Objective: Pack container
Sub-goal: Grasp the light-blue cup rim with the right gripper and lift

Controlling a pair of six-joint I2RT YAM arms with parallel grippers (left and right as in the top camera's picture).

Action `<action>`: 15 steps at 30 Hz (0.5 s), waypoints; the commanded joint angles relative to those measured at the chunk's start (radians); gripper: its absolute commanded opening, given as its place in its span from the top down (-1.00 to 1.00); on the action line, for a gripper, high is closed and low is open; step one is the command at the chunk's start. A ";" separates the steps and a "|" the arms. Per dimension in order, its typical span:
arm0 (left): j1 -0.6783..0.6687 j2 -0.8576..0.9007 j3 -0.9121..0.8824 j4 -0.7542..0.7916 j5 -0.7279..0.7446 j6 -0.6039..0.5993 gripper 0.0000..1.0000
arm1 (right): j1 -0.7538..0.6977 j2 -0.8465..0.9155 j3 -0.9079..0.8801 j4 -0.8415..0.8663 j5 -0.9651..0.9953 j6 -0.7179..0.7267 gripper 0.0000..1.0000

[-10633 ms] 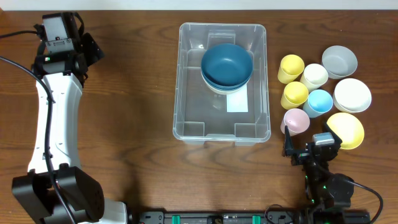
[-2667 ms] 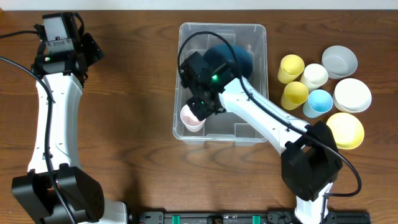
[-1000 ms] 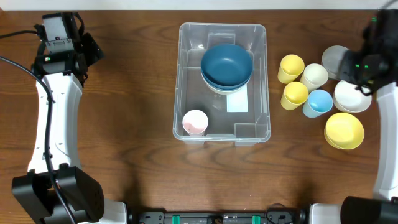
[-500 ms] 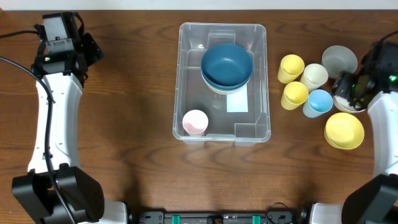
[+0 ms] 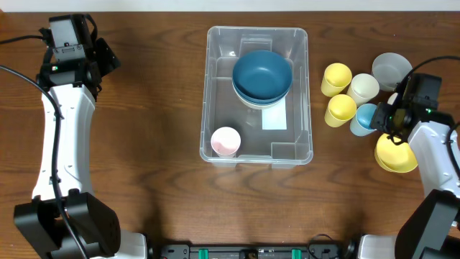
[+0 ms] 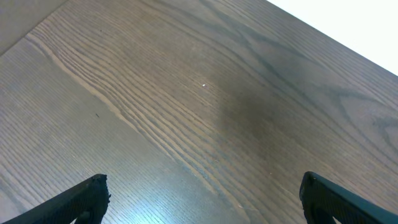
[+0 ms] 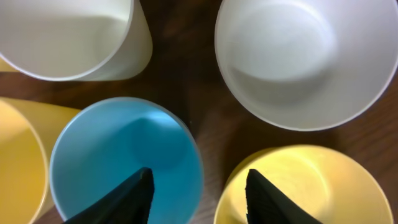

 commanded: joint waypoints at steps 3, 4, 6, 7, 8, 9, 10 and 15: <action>0.003 -0.014 0.013 -0.003 -0.012 0.002 -0.96 | -0.003 0.005 -0.037 0.031 -0.011 -0.001 0.06; 0.003 -0.014 0.013 -0.004 -0.012 0.002 -0.96 | -0.003 0.005 -0.041 0.035 -0.011 0.000 0.07; 0.003 -0.014 0.013 -0.003 -0.012 0.002 -0.96 | -0.003 0.005 -0.050 0.047 -0.011 0.012 0.11; 0.003 -0.014 0.013 -0.003 -0.012 0.002 -0.96 | -0.003 0.005 -0.054 0.053 -0.011 0.019 0.14; 0.003 -0.014 0.013 -0.003 -0.012 0.002 -0.96 | -0.003 0.005 -0.056 0.058 -0.011 0.022 0.21; 0.003 -0.014 0.013 -0.003 -0.012 0.002 -0.96 | -0.003 0.005 -0.060 0.063 -0.011 0.022 0.25; 0.003 -0.014 0.013 -0.003 -0.012 0.002 -0.96 | -0.003 0.005 -0.062 0.065 -0.011 0.022 0.28; 0.003 -0.014 0.013 -0.003 -0.012 0.002 -0.96 | -0.003 0.005 -0.067 0.068 -0.010 0.022 0.37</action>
